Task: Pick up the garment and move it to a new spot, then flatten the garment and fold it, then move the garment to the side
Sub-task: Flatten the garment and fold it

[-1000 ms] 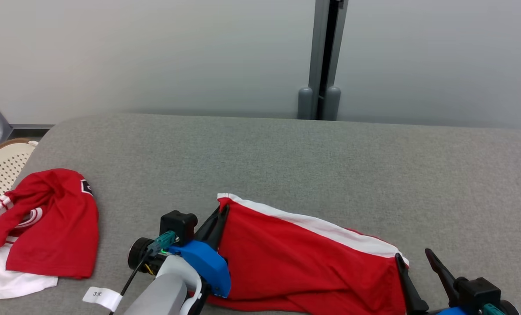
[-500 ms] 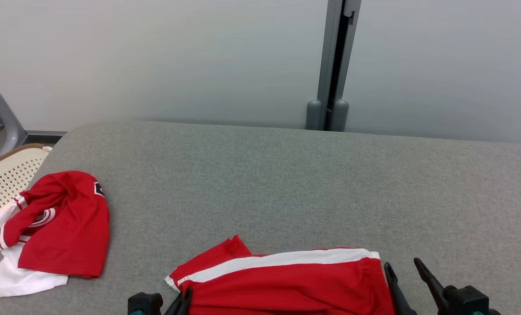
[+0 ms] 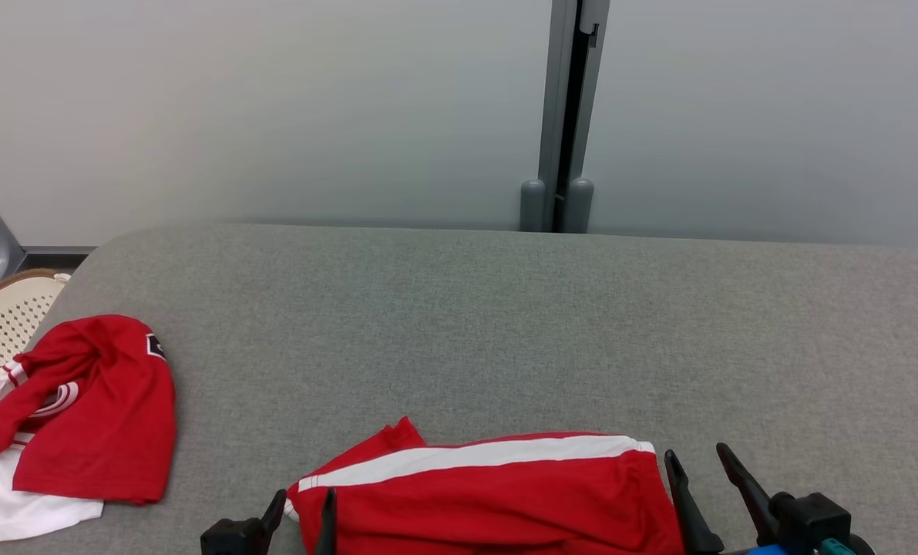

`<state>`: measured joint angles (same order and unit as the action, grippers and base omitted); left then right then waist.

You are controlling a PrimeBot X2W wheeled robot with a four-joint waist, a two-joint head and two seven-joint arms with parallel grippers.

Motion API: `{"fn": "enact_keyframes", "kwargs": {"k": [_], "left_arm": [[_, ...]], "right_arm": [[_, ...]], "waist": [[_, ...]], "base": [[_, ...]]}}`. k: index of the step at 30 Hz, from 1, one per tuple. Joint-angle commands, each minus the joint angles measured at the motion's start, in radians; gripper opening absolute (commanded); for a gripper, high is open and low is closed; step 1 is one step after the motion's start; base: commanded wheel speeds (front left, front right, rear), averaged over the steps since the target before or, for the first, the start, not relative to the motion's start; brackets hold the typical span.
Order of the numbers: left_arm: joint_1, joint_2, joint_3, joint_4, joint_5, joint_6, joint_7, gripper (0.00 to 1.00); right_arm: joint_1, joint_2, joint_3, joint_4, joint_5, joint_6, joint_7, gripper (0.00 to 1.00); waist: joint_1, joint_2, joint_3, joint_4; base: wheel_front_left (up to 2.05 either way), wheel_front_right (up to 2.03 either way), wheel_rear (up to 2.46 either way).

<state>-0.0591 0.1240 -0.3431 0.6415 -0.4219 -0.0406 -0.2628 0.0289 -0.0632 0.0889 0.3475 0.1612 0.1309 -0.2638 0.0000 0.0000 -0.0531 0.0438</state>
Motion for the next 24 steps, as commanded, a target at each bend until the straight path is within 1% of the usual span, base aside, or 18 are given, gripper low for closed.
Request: {"fn": "enact_keyframes", "kwargs": {"k": [1, 10, 17, 21, 24], "left_arm": [[0.003, -0.001, 0.010, 0.006, 0.011, -0.009, -0.003, 1.00], [-0.022, -0.026, 0.059, 0.043, 0.043, -0.041, -0.003, 1.00], [-0.082, -0.046, 0.061, 0.148, -0.004, -0.077, -0.003, 1.00], [-0.120, -0.050, 0.056, 0.218, -0.033, -0.085, -0.003, 1.00], [-0.140, -0.051, 0.051, 0.239, -0.044, -0.089, -0.003, 1.00]], "right_arm": [[-0.010, 0.004, 0.001, 0.004, 0.002, 0.000, -0.001, 1.00], [-0.014, 0.010, 0.000, 0.014, -0.007, 0.000, -0.001, 1.00], [-0.025, 0.011, 0.014, 0.020, -0.009, 0.000, -0.001, 1.00], [-0.026, 0.012, 0.018, 0.023, -0.010, 0.000, -0.001, 1.00], [-0.028, 0.012, 0.017, 0.025, -0.011, 0.000, -0.001, 1.00]], "waist": [[0.0000, 0.0000, 0.000, -0.002], [0.0000, 0.0000, 0.009, -0.007], [0.0000, 0.0000, 0.031, -0.015], [0.0000, 0.0000, 0.041, -0.022], [0.0000, 0.0000, 0.048, -0.025]], "base": [[0.00, 0.00, 0.00], [0.00, 0.00, 0.00], [0.00, 0.00, 0.00], [0.00, 0.00, 0.00], [0.00, 0.00, 0.00]]}}
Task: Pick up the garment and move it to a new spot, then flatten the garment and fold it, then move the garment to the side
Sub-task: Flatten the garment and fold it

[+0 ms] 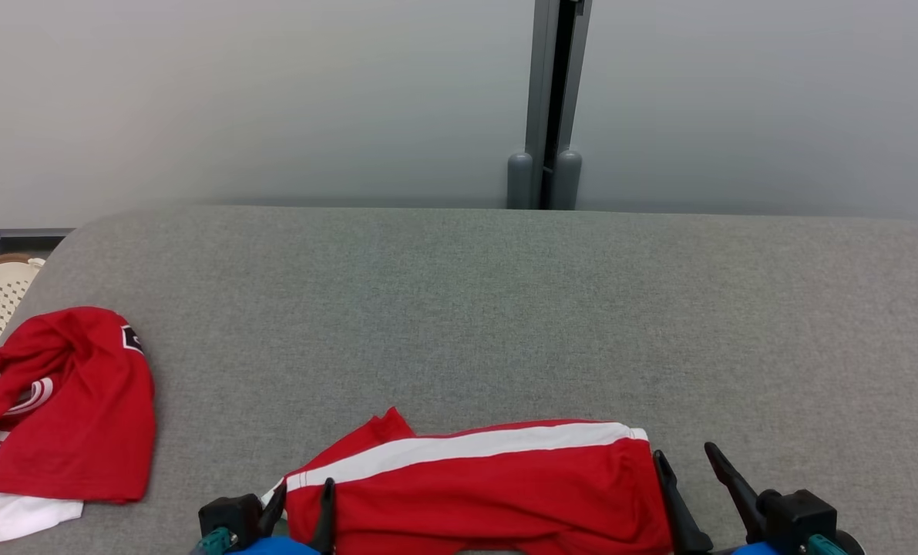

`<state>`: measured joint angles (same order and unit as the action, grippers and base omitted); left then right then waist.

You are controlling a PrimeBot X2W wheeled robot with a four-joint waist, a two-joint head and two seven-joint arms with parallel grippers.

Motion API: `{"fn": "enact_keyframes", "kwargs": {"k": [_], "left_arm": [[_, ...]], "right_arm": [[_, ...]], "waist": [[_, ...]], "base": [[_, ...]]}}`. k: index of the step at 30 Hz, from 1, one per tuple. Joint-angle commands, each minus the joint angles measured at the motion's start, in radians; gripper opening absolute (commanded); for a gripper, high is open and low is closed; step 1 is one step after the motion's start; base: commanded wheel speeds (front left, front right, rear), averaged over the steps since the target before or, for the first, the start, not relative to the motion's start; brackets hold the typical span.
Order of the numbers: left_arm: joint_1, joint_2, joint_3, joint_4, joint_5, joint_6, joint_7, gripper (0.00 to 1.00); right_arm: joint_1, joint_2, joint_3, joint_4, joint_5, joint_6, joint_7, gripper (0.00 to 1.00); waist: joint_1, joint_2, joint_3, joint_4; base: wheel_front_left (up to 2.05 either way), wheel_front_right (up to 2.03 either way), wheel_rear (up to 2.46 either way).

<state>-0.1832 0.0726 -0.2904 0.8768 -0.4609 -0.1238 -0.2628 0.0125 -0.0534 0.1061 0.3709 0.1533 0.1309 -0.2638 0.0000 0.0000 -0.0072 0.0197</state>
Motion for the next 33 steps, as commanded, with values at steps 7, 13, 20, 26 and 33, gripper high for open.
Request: {"fn": "enact_keyframes", "kwargs": {"k": [7, 13, 20, 26, 33], "left_arm": [[-0.042, -0.001, -0.034, 0.018, -0.024, -0.007, -0.003, 1.00], [-0.035, 0.006, -0.071, -0.022, -0.042, -0.007, -0.003, 1.00], [-0.039, 0.021, -0.097, -0.042, -0.052, -0.007, -0.003, 1.00], [-0.043, 0.026, -0.100, -0.036, -0.050, -0.008, -0.003, 0.44], [-0.048, 0.027, -0.068, -0.056, -0.022, 0.004, -0.003, 0.00]], "right_arm": [[-0.016, 0.002, 0.001, 0.007, -0.004, 0.000, -0.001, 1.00], [-0.018, 0.002, 0.005, 0.012, -0.002, 0.000, -0.001, 1.00], [-0.014, 0.002, 0.012, 0.016, 0.002, 0.000, -0.001, 1.00], [-0.016, 0.002, 0.017, 0.018, 0.005, 0.000, -0.001, 1.00], [-0.019, 0.002, 0.009, 0.022, 0.017, 0.000, -0.001, 1.00]], "waist": [[0.0000, 0.0000, 0.010, -0.003], [0.0000, 0.0000, 0.007, 0.000], [0.0000, 0.0000, 0.002, 0.003], [0.0000, 0.0000, 0.002, -0.001], [0.0000, 0.0000, 0.005, -0.002]], "base": [[0.00, 0.00, 0.00], [0.00, 0.00, 0.00], [0.00, 0.00, 0.00], [0.00, 0.00, 0.00], [0.00, 0.00, 0.00]]}}
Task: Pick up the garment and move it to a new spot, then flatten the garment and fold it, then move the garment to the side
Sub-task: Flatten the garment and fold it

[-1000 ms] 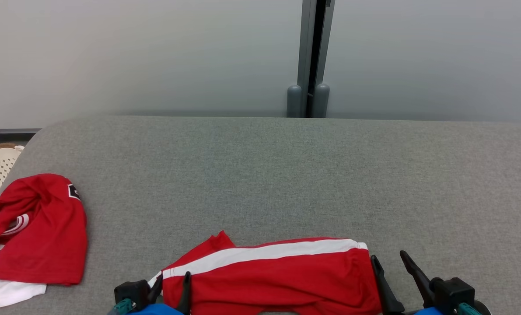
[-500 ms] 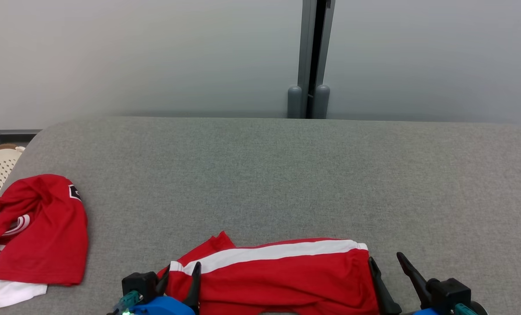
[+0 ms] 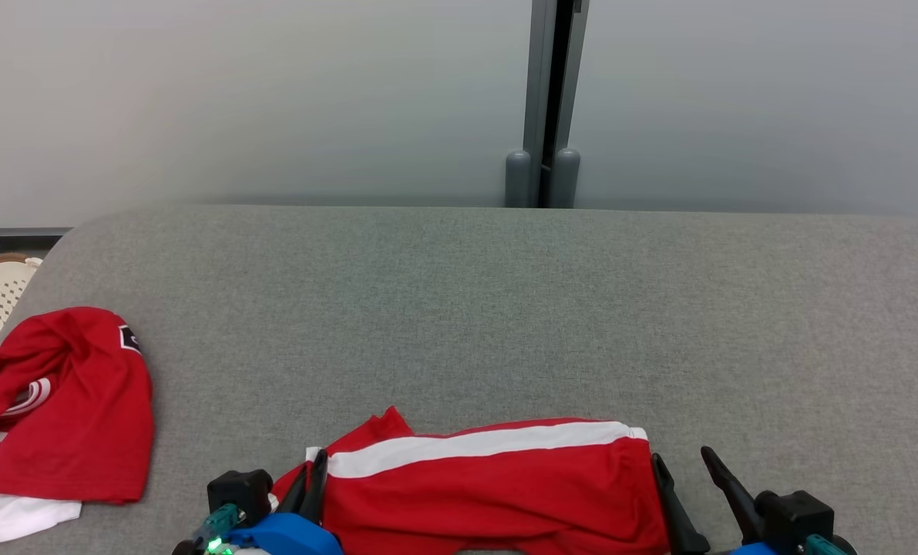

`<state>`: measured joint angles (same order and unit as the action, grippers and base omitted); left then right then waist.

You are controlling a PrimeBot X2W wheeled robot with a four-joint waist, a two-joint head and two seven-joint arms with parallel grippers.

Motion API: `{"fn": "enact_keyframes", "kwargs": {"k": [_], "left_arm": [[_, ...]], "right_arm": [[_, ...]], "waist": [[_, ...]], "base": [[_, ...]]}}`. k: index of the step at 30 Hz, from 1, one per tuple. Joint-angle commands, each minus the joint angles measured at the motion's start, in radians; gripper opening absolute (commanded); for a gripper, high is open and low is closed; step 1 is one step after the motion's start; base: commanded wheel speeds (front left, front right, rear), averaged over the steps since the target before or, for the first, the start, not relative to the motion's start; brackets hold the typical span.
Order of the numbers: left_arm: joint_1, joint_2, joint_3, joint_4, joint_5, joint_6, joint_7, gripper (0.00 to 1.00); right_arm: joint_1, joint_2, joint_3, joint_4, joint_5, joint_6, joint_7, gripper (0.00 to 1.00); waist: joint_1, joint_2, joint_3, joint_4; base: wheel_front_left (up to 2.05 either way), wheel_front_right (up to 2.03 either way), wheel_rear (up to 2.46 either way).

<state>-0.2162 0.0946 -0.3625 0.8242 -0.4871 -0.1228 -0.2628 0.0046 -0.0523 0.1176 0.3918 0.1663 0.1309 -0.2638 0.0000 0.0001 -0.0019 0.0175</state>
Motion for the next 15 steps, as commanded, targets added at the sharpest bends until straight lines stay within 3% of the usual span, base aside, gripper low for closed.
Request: {"fn": "enact_keyframes", "kwargs": {"k": [1, 7, 15], "left_arm": [[-0.009, 0.004, 0.009, -0.008, 0.009, 0.004, -0.003, 0.00], [0.017, 0.000, 0.033, -0.044, 0.044, 0.002, -0.003, 0.00], [0.030, -0.012, 0.038, -0.050, 0.067, -0.006, -0.003, 0.00]], "right_arm": [[-0.014, 0.001, -0.003, 0.006, 0.017, 0.000, -0.001, 1.00], [-0.073, 0.001, 0.011, 0.086, 0.129, 0.000, -0.001, 1.00], [-0.200, -0.028, 0.127, 0.261, 0.369, 0.000, 0.038, 1.00]], "waist": [[0.0000, -0.0001, 0.000, 0.000], [0.0000, -0.0001, 0.003, 0.007], [0.0000, -0.0001, 0.008, 0.022]], "base": [[0.00, 0.00, 0.00], [0.00, 0.00, 0.00], [0.00, 0.00, 0.00]]}}
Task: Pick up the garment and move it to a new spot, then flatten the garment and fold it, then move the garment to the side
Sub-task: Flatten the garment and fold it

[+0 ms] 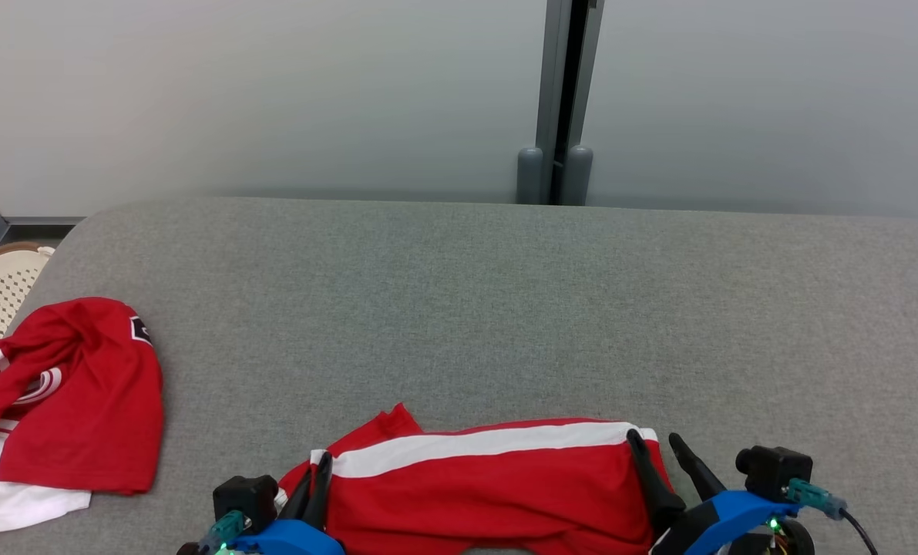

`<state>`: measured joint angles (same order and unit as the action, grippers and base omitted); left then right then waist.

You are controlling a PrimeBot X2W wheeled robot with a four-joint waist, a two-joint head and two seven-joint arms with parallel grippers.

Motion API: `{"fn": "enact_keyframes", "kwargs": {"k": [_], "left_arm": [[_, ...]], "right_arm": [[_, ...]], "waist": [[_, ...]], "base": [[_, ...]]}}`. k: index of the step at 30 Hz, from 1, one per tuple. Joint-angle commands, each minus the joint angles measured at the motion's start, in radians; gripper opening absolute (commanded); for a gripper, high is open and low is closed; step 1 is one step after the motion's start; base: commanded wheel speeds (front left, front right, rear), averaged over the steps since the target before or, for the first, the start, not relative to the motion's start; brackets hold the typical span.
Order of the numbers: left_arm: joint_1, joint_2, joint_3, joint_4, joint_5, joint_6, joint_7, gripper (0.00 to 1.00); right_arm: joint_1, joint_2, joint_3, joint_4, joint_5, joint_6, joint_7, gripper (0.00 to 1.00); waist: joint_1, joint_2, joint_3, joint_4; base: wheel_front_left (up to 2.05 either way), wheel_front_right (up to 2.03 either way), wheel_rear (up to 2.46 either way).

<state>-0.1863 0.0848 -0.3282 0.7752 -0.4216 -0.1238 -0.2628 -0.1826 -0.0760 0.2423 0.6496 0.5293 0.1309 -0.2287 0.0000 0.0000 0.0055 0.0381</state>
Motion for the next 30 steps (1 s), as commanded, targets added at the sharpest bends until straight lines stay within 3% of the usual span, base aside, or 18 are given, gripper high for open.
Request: {"fn": "enact_keyframes", "kwargs": {"k": [1, 18, 23, 26, 30], "left_arm": [[0.000, -0.003, 0.004, 0.000, 0.004, -0.006, -0.003, 0.00], [0.000, -0.007, 0.008, -0.001, 0.018, -0.007, -0.003, 0.00], [0.001, -0.010, -0.001, -0.002, 0.013, -0.007, -0.003, 0.00], [-0.001, -0.010, -0.007, -0.002, 0.010, -0.007, -0.003, 0.00], [-0.007, -0.006, -0.013, 0.000, 0.005, -0.008, -0.003, 0.00]], "right_arm": [[-0.025, -0.007, 0.011, 0.015, 0.036, 0.000, 0.008, 1.00], [-0.110, -0.049, 0.162, 0.089, 0.329, 0.000, 0.032, 1.00], [-0.128, -0.056, 0.185, 0.103, 0.378, 0.000, 0.023, 0.88], [-0.139, -0.059, 0.199, 0.114, 0.402, 0.000, 0.019, 0.56], [-0.154, -0.058, 0.214, 0.128, 0.423, 0.000, 0.000, 0.39]], "waist": [[0.0000, 0.0000, 0.001, 0.002], [0.0000, 0.0000, 0.018, 0.005], [0.0000, 0.0000, 0.022, 0.005], [0.0000, 0.0000, 0.026, 0.007], [0.0000, 0.0000, 0.032, 0.010]], "base": [[0.00, 0.00, 0.00], [0.00, 0.00, 0.00], [0.00, 0.00, 0.00], [0.00, 0.00, 0.00], [0.00, 0.00, 0.00]]}}
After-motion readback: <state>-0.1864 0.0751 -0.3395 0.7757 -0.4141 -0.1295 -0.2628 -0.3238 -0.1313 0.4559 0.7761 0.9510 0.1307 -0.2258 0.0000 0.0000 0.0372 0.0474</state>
